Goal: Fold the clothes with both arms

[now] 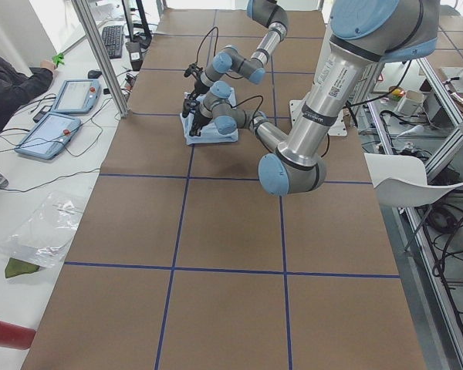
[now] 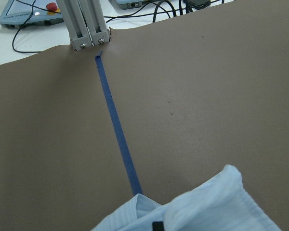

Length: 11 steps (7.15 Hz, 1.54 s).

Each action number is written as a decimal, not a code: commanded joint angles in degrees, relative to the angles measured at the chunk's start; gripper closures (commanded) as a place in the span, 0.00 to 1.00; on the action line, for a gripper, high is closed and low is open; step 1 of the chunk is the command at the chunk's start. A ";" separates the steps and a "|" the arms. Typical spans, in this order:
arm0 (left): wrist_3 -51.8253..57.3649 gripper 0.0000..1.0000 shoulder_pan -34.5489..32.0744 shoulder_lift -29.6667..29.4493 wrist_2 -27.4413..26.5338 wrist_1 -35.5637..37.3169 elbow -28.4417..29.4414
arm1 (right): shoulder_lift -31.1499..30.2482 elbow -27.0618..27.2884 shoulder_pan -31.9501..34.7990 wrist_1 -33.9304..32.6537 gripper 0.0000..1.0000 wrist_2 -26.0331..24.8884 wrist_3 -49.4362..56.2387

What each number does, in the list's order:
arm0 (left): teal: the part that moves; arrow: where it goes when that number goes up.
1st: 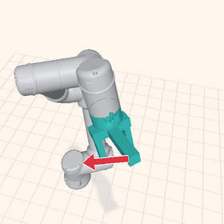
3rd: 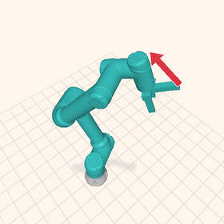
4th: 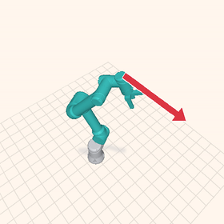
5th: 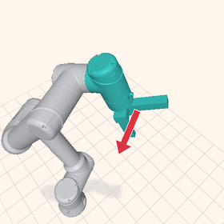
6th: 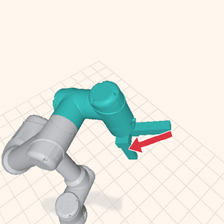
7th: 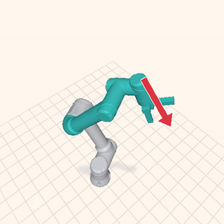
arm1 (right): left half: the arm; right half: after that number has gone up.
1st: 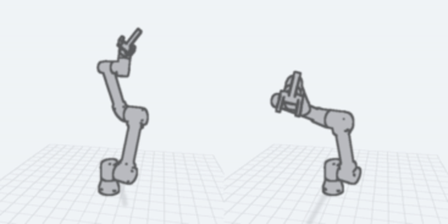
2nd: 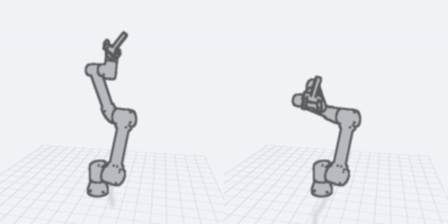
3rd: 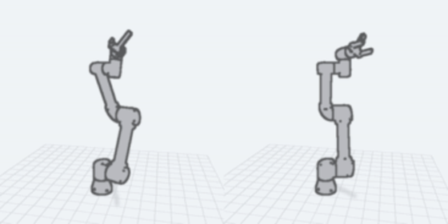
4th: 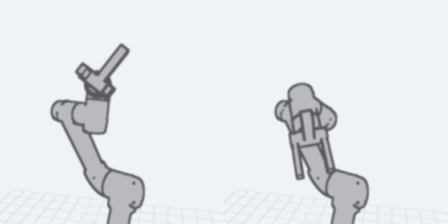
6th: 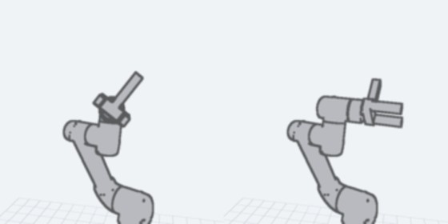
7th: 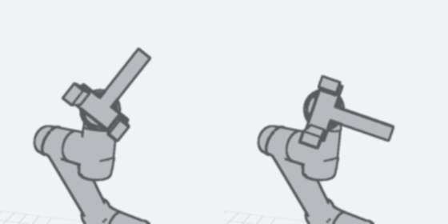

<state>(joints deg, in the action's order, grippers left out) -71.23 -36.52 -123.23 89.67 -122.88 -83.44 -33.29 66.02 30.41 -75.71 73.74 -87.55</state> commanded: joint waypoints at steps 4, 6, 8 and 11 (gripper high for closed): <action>21.96 0.00 -9.33 4.21 16.98 -1.22 -6.54 | 1.83 0.42 2.02 -0.14 0.01 7.64 1.94; 29.36 0.00 -13.65 10.87 22.02 -0.96 -12.06 | -0.09 3.83 5.08 -2.76 0.00 16.75 9.72; 42.76 0.00 -20.05 14.93 25.63 10.75 -20.13 | -8.31 15.21 13.66 -9.43 0.00 29.65 22.35; 64.82 0.00 -32.68 23.35 33.85 19.96 -27.12 | -25.98 26.16 31.57 -12.88 0.00 45.13 54.73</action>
<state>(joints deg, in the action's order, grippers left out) -16.00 -63.39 -103.64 118.87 -105.12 -109.13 -52.09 88.56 54.09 -87.46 112.39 -47.05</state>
